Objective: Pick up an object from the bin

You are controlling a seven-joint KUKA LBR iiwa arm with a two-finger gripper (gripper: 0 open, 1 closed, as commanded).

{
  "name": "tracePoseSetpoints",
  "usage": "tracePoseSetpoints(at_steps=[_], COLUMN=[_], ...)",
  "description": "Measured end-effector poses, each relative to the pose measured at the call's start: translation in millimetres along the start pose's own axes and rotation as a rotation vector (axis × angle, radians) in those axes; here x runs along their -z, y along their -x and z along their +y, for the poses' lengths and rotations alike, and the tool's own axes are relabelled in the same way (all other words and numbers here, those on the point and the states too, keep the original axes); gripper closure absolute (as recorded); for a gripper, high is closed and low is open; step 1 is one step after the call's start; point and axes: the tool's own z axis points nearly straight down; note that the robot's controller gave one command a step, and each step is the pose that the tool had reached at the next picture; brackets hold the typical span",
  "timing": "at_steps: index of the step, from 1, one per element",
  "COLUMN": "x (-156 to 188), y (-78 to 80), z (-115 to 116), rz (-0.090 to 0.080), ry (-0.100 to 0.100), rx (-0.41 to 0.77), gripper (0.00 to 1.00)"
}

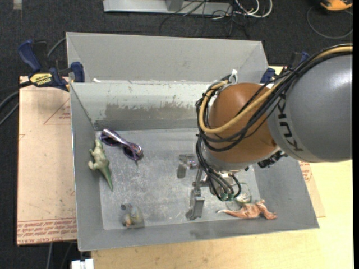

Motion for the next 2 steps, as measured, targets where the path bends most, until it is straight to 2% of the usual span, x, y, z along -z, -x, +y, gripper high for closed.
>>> tracePoseSetpoints(at_steps=[1,2], x=[4.0,-27.6], y=[1.8,6.4], z=[-0.7,-89.0], rz=[-0.008,-0.004], ry=[0.001,0.001], rx=[-0.004,0.207], gripper=[0.00,0.00])
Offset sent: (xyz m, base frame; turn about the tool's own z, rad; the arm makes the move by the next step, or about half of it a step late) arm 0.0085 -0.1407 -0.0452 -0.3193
